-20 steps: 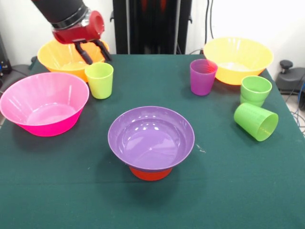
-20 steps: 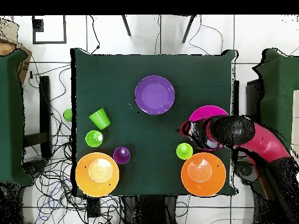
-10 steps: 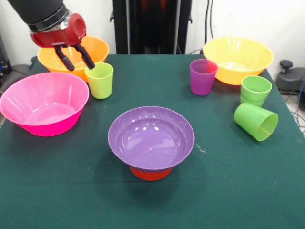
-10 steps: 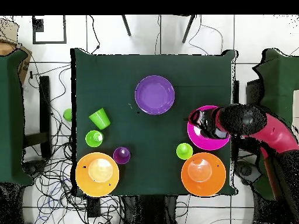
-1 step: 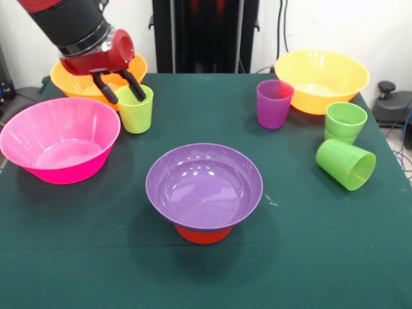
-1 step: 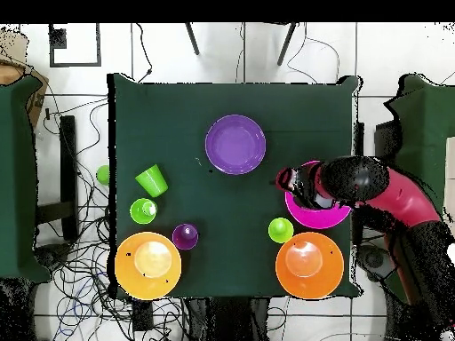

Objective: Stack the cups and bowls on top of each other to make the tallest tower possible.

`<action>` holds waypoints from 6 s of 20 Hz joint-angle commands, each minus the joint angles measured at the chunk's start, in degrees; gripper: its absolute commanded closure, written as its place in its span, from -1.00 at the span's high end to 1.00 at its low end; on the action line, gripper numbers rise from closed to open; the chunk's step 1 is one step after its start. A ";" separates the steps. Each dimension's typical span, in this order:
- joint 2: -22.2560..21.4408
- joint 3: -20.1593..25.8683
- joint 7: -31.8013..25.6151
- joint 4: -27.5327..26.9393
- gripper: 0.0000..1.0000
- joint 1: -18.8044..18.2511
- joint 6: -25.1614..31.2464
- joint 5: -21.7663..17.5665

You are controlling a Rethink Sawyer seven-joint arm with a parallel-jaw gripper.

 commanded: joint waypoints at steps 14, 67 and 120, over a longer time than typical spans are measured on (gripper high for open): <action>0.76 -0.81 -2.70 3.37 1.00 1.70 -3.89 -2.76; -4.20 -12.99 8.71 15.19 1.00 12.67 -28.66 -3.76; 5.42 -14.99 3.28 17.58 1.00 7.90 -40.89 -6.18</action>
